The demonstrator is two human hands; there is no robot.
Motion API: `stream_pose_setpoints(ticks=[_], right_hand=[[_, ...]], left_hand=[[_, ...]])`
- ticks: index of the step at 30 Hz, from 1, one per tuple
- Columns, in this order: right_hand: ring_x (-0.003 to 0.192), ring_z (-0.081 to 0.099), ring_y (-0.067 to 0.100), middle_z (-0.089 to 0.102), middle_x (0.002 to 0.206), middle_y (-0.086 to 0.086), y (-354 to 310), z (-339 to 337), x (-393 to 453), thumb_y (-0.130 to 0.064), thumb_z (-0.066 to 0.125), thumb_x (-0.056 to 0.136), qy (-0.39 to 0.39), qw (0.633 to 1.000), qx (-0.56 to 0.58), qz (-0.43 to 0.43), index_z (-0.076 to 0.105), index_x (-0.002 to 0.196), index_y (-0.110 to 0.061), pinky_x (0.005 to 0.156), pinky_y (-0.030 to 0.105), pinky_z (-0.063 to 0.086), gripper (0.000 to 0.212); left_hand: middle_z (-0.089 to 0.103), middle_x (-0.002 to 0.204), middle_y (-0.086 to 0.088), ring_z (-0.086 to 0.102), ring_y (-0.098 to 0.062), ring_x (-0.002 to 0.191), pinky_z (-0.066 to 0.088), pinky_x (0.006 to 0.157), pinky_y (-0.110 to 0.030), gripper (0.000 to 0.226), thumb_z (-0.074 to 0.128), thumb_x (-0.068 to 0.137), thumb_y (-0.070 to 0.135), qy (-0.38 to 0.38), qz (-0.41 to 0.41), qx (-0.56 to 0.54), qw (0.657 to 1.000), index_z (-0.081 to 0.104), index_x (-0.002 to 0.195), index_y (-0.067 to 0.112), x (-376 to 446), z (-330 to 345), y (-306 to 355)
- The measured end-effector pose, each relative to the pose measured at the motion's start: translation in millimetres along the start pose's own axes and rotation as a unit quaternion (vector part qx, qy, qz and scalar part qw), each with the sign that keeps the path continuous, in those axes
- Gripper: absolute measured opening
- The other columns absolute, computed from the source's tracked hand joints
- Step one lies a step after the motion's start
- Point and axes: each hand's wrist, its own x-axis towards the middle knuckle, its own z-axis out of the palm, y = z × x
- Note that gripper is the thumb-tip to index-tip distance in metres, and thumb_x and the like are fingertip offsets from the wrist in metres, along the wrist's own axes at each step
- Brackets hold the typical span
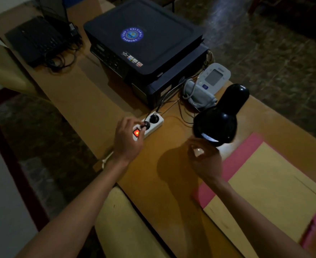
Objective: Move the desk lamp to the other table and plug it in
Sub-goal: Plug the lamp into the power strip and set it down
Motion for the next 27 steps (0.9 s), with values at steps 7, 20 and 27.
stream_pose_setpoints(ticks=[7, 20, 27], right_hand=[[0.121, 0.055, 0.03, 0.048, 0.136, 0.01, 77, -57, 53, -0.048, 0.093, 0.061, -0.066, 0.979, -0.034, 0.188, 0.043, 0.14, -0.012, 0.094, 0.04, 0.056, 0.1], [0.136, 0.035, 0.031, 0.036, 0.15, 0.006, 122, -69, 73, -0.061, 0.087, 0.057, -0.138, 0.979, -0.115, 0.097, 0.018, 0.159, -0.027, 0.099, 0.051, 0.051, 0.127], [0.133, 0.039, 0.032, 0.04, 0.152, 0.006, 154, -107, 102, -0.069, 0.084, 0.048, -0.181, 0.965, -0.174, 0.08, 0.023, 0.158, -0.026, 0.103, 0.055, 0.046, 0.133]], left_hand=[[0.051, 0.128, 0.008, 0.051, -0.006, 0.111, 0.05, 0.09, -0.029, 0.041, 0.061, 0.091, 0.039, -0.217, -0.071, -0.108, 0.968, 0.05, 0.13, 0.032, -44, 95, 72], [0.07, 0.101, -0.01, 0.065, -0.02, 0.086, 0.056, 0.073, -0.033, 0.024, 0.069, 0.087, 0.014, -0.14, -0.299, -0.151, 0.932, 0.066, 0.107, 0.002, -10, 184, 125], [0.066, 0.093, -0.014, 0.064, -0.039, 0.096, 0.053, 0.073, -0.037, 0.017, 0.073, 0.082, 0.007, -0.118, -0.255, -0.171, 0.944, 0.064, 0.095, 0.0, -1, 206, 158]])
